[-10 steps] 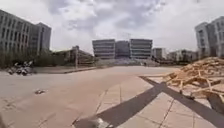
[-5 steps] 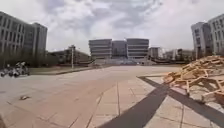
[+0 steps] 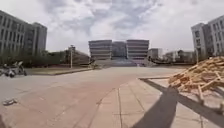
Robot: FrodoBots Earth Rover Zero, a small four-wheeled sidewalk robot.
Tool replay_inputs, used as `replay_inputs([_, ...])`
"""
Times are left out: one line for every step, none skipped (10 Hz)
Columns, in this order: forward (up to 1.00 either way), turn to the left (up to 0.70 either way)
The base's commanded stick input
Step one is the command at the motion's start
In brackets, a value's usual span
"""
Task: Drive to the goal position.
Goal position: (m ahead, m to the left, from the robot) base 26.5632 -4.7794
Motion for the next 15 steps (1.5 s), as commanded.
replay_inputs([0.7, 0.0])
replay_inputs([0.7, 0.0])
replay_inputs([0.7, -0.06])
replay_inputs([0.7, -0.17])
replay_inputs([0.7, -0.24])
replay_inputs([0.7, -0.07])
replay_inputs([0.7, 0.0])
replay_inputs([0.7, 0.0])
replay_inputs([0.7, 0.0])
replay_inputs([0.7, 0.0])
replay_inputs([0.7, 0.0])
replay_inputs([0.7, 0.0])
replay_inputs([0.7, 0.0])
replay_inputs([0.7, 0.0])
replay_inputs([0.7, 0.0])
